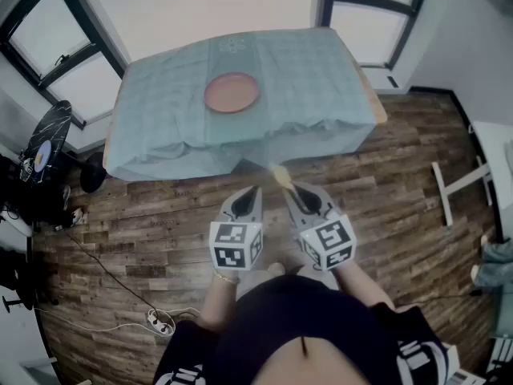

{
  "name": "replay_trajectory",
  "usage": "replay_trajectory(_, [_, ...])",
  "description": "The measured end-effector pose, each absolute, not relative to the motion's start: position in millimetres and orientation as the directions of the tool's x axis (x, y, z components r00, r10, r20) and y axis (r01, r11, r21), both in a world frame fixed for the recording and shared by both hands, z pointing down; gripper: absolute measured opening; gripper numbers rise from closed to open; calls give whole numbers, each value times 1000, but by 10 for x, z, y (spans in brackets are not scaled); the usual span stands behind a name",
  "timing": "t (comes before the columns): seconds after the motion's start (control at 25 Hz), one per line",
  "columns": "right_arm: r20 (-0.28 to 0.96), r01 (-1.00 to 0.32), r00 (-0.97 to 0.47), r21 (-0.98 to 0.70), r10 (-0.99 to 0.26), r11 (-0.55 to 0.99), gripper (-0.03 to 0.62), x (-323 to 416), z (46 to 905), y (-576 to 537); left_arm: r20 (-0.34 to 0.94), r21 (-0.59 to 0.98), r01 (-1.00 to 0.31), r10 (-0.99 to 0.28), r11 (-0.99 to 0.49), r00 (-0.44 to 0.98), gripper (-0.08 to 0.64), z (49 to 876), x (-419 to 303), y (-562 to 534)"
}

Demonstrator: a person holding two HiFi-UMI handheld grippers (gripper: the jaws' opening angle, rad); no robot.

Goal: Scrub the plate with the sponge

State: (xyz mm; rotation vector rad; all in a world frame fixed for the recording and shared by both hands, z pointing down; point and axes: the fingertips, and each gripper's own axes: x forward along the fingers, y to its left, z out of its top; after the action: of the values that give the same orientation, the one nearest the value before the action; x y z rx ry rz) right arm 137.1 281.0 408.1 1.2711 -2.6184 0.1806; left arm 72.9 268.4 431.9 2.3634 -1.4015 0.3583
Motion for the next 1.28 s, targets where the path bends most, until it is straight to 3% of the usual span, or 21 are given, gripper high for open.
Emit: replay_trajectory(1.28, [211, -770, -627, -20, -750, 638, 38, 1011, 3877, 3046, 372, 252, -867, -784, -430, 497, 11, 4310, 407, 2757])
